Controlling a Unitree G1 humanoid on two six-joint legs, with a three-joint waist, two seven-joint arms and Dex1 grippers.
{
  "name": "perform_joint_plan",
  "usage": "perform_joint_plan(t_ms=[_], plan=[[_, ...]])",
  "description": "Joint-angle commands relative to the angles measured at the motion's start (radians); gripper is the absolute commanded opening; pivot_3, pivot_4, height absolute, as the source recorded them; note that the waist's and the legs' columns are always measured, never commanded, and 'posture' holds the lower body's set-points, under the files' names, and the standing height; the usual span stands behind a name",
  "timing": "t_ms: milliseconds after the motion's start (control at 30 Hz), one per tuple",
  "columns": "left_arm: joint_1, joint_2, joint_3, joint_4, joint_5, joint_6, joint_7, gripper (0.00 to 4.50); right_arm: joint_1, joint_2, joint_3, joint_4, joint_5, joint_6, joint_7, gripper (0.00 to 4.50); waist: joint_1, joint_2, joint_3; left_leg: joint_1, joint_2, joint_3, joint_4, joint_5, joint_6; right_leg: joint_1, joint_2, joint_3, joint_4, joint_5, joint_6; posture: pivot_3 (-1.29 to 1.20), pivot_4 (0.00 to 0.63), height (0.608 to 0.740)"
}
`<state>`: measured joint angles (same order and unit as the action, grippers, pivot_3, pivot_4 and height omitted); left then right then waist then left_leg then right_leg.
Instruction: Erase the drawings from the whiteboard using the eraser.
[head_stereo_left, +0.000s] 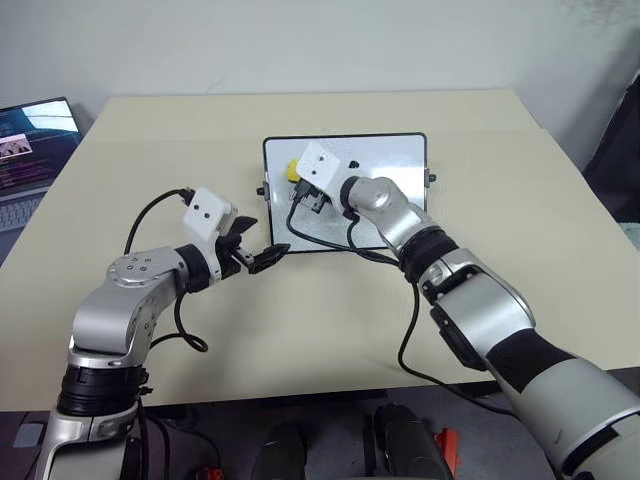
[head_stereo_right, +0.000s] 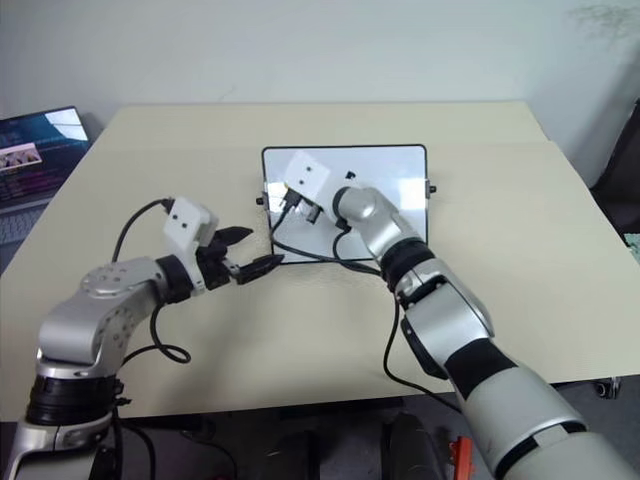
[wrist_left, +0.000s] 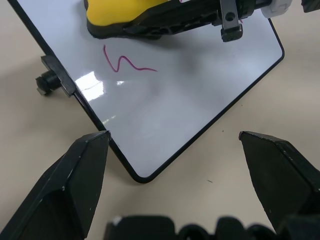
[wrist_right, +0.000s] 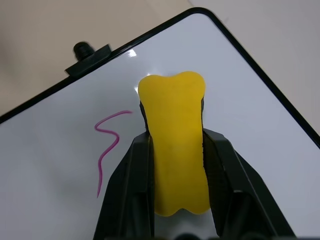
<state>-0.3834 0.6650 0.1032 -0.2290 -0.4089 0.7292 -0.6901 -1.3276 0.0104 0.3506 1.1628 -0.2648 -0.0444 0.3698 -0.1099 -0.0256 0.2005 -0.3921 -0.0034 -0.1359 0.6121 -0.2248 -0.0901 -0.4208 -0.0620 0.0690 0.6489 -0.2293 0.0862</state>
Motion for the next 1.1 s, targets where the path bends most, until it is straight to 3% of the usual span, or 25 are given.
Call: perform_joint_plan(t_ms=[33, 300, 500, 1100], plan=[[0.001, 0.017, 0.013, -0.041, -0.001, -0.016, -0.002, 4.5, 0.017, 0.006, 0.042, 0.03, -0.062, 0.006, 0.011, 1.0, -0.001, 0.0, 0.0, 0.001, 0.0, 0.0, 0.0, 0.0, 0.0, 0.0, 0.0, 0.0, 0.0, 0.0, 0.0, 0.0, 0.15, 0.74], [0.0, 0.031, 0.019, -0.033, -0.002, -0.02, -0.011, 4.5, 0.1, -0.013, 0.094, 0.018, -0.115, 0.002, 0.118, 0.99, -0.002, -0.001, -0.001, 0.017, 0.0, 0.0, 0.0, 0.0, 0.0, 0.016, 0.001, 0.0, -0.001, -0.001, 0.001, 0.0, 0.15, 0.74], [-0.011, 0.031, 0.009, -0.024, 0.001, -0.023, -0.013, 4.5, 0.116, -0.028, 0.081, 0.014, -0.111, 0.013, 0.131, 0.99, -0.001, -0.001, -0.001, 0.019, 0.001, 0.0, 0.0, 0.002, 0.001, 0.017, 0.001, 0.001, 0.001, -0.001, 0.003, 0.0, 0.15, 0.74], [-0.033, 0.031, -0.007, -0.011, 0.004, -0.031, -0.026, 4.5, 0.026, -0.051, -0.042, 0.063, -0.068, 0.053, -0.071, 0.99, 0.023, -0.001, -0.001, 0.018, 0.001, -0.001, 0.0, 0.005, 0.002, 0.017, 0.002, 0.001, 0.001, 0.0, 0.002, 0.0, 0.15, 0.74]])
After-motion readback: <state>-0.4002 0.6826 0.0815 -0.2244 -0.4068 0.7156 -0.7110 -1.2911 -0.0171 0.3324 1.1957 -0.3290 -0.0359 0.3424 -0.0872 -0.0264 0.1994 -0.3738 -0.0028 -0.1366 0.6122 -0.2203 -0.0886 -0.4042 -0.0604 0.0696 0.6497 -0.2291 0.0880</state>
